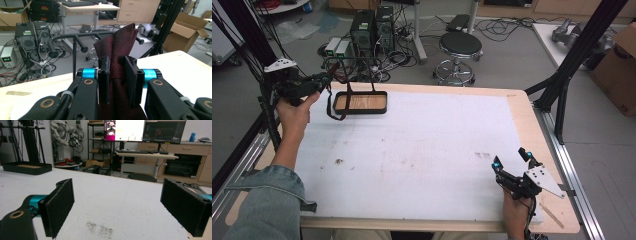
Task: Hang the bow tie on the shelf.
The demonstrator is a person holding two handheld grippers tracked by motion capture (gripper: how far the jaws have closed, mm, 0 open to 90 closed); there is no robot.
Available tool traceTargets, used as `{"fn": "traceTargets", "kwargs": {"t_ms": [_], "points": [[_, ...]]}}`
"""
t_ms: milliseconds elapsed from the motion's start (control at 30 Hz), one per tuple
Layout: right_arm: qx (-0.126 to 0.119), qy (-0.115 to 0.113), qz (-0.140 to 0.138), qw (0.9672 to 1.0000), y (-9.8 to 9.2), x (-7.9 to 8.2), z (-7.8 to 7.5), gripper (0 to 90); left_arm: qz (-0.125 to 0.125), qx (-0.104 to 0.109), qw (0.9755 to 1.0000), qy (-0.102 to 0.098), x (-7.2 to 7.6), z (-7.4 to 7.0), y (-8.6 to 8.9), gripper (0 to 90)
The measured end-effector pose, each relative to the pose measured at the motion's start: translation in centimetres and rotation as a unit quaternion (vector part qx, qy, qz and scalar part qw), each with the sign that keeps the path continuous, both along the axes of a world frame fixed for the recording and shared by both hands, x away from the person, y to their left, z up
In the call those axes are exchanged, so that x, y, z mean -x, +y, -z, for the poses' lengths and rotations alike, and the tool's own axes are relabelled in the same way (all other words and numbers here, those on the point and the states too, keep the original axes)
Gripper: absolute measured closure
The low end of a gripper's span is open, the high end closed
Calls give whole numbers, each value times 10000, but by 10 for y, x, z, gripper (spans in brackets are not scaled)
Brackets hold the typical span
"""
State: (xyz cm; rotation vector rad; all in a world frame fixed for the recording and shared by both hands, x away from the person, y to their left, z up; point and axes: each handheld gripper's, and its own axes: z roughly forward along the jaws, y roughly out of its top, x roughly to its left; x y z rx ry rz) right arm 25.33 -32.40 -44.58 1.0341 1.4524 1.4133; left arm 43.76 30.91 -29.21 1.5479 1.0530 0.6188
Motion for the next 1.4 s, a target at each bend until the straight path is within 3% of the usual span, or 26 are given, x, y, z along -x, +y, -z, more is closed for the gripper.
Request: {"fn": "traceTargets", "kwargs": {"t_ms": [400,667,867,1100,1400], "points": [[17,2,-15,10000,0,0,0,110,-458,-187,9987,-109,-21,5,-7,742],[10,40,-26,10000,1,0,0,110,-612,-173,9977,-229,-29,2,-11,742],[31,45,-23,10000,1,-1,0,110,-889,-328,9955,-103,-36,6,-9,742],[77,39,-12,10000,2,-1,0,110,-852,-252,9957,-270,-38,7,-10,741],[86,57,-14,9999,2,-1,0,110,-939,-371,9946,-257,-44,10,-9,740]]}}
